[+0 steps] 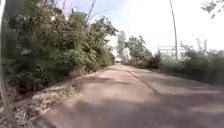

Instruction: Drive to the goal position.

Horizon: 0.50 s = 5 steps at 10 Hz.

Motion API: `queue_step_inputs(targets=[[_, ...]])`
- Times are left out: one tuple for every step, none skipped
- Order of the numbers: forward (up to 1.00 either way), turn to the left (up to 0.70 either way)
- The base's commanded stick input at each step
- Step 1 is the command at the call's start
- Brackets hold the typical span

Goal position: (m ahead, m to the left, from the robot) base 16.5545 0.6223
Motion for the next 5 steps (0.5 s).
queue_step_inputs(targets=[[0.70,0.00],[0.70,0.00],[0.70,0.00],[0.70,0.00],[0.70,0.00]])
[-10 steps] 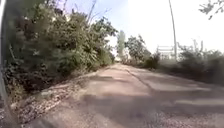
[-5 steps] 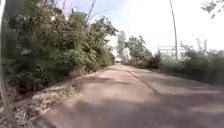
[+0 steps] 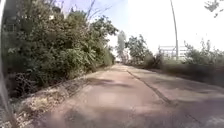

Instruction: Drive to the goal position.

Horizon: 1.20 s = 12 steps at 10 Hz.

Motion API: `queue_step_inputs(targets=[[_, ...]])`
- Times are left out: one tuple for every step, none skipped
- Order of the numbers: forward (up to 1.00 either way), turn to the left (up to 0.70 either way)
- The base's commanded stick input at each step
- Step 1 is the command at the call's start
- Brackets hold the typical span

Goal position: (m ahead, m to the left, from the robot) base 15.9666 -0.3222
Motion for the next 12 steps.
queue_step_inputs(targets=[[0.70,0.00],[0.70,0.00],[0.70,0.00],[0.70,0.00],[0.70,0.00],[0.70,0.00],[0.70,0.00],[0.70,0.00],[0.70,0.00],[0.70,0.00],[0.70,0.00],[0.70,0.00]])
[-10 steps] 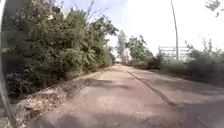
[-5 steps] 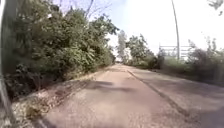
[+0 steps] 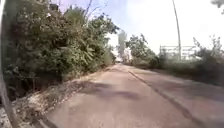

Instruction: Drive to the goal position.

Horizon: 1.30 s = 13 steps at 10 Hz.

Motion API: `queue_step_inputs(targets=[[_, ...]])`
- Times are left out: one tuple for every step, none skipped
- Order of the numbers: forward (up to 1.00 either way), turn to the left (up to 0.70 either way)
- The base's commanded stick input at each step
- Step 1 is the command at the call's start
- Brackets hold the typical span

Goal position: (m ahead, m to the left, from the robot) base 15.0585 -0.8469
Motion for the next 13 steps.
queue_step_inputs(targets=[[0.70,0.00],[0.70,-0.02],[0.70,-0.02],[0.70,-0.02],[0.70,0.00],[0.70,-0.02],[0.70,0.00],[0.70,-0.01],[0.70,-0.01],[0.70,-0.01],[0.70,-0.01],[0.70,0.00],[0.70,0.00]])
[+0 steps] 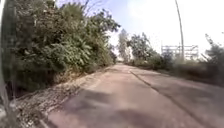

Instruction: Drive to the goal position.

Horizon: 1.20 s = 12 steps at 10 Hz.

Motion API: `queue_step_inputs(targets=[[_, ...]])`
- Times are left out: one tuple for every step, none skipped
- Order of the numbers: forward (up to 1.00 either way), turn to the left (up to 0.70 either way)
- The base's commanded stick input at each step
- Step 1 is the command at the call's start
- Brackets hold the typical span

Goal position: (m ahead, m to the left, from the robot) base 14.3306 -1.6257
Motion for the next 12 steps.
queue_step_inputs(targets=[[0.70,0.00],[0.70,0.00],[0.70,0.00],[0.70,0.00],[0.70,0.00],[0.70,0.00],[0.70,0.00],[0.70,0.00],[0.70,0.00],[0.70,0.00],[0.70,0.00],[0.70,0.00]])
